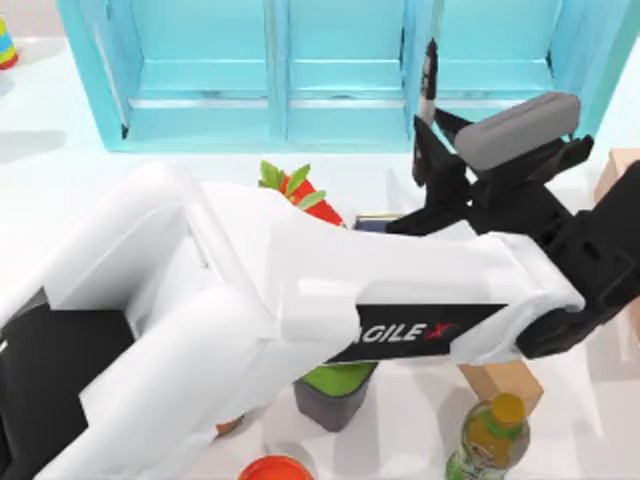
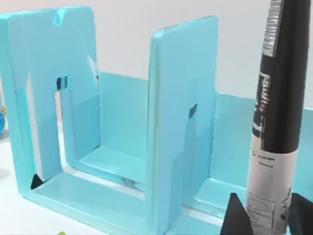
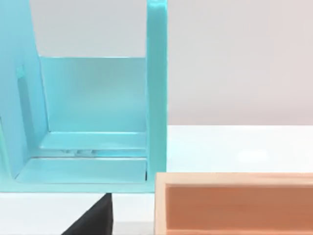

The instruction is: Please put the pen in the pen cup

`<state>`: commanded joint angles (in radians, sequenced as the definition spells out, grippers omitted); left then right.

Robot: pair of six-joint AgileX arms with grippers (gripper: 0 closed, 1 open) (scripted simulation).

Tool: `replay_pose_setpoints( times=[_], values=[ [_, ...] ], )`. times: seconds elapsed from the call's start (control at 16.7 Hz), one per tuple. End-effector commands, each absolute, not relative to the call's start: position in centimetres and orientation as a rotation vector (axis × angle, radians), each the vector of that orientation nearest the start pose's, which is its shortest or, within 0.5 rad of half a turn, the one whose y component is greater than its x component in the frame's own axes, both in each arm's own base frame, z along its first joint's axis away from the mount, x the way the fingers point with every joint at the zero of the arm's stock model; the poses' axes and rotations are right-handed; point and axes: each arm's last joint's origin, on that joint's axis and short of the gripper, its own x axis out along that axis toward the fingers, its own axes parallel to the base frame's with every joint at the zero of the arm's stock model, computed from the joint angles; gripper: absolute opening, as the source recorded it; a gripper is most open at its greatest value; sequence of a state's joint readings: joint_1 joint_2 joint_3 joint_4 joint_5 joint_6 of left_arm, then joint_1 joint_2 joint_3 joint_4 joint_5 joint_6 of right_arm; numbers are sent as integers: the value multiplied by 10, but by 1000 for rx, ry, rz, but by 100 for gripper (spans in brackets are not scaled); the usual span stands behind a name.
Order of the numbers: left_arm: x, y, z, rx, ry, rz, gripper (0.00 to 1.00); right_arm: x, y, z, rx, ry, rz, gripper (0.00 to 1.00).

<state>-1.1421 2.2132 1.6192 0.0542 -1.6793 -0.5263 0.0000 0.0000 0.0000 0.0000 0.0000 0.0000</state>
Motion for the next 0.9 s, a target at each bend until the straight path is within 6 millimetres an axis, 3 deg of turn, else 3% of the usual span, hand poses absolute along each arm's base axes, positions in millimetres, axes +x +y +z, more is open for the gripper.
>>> replay_pose_setpoints(
  times=[0.12, 0.9],
  values=[
    [230, -417, 190, 25, -47, 545, 0, 106, -1, 160, 0, 0, 0, 100],
    [230, -417, 190, 25, -47, 545, 98, 106, -1, 160, 0, 0, 0, 100]
  ],
)
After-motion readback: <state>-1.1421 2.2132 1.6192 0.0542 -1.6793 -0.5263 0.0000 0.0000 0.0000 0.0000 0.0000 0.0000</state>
